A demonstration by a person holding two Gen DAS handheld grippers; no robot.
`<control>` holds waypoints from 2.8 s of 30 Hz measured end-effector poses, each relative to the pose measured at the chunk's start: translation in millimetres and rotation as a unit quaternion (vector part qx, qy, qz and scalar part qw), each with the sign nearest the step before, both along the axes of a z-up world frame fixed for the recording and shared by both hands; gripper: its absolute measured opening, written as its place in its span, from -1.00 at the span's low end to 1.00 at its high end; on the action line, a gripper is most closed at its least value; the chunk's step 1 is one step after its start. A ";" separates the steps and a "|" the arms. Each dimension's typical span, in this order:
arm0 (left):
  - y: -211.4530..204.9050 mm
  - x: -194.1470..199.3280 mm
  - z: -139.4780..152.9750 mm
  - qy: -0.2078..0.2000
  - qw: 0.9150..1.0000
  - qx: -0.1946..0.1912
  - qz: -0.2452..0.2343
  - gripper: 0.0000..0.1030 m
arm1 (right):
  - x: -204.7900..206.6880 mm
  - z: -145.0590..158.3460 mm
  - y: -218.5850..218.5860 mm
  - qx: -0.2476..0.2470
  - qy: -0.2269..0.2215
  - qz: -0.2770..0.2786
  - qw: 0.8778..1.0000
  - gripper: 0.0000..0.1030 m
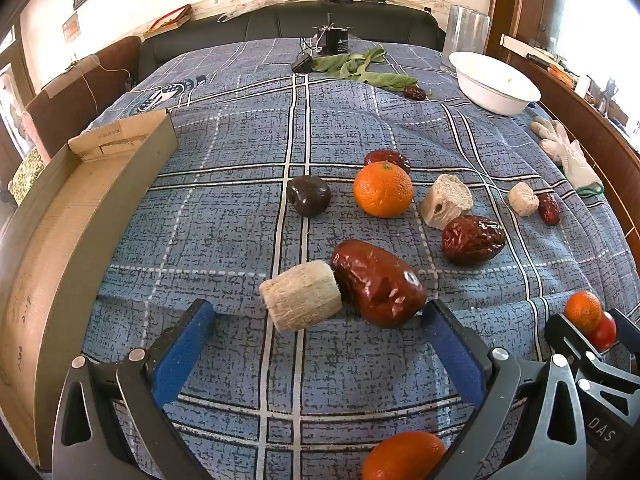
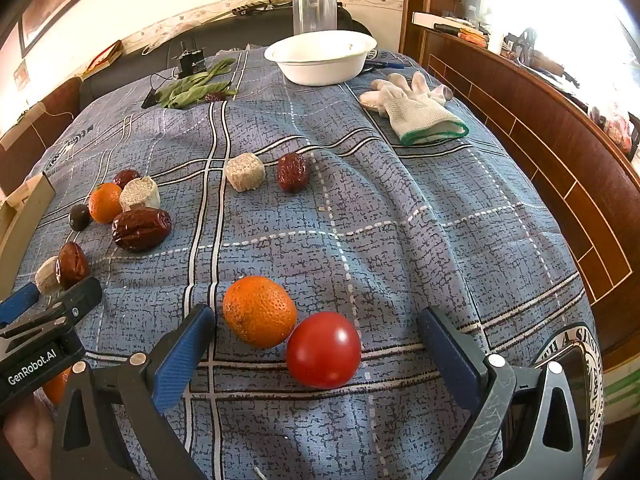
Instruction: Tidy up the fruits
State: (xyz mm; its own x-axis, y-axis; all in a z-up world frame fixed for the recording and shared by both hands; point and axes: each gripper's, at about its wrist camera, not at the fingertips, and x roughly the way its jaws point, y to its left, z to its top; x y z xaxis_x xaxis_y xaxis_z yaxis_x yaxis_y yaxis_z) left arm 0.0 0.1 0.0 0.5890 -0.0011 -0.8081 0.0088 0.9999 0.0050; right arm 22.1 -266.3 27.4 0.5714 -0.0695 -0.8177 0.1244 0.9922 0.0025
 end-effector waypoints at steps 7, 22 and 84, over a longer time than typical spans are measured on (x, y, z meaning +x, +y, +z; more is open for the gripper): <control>0.0 0.0 0.0 0.000 1.000 0.000 0.000 1.00 | 0.0 0.1 0.0 -0.001 -0.001 0.000 1.000 1.00; -0.1 0.0 0.0 0.000 1.000 0.000 0.000 0.99 | 0.0 0.0 0.0 -0.001 -0.001 0.000 1.000 1.00; 114.2 -119.6 149.3 -0.270 0.962 -0.014 0.024 0.95 | -9.4 5.0 1.4 0.009 0.034 0.008 0.999 0.95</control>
State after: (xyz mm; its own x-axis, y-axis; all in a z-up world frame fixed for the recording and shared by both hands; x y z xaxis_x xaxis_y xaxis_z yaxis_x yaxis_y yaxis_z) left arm -119.5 114.3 149.3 0.9233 0.0181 -0.3836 -0.0328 0.9990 -0.0317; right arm 12.7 -264.9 32.5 0.5146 -0.0460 -0.8562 0.1096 0.9939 0.0124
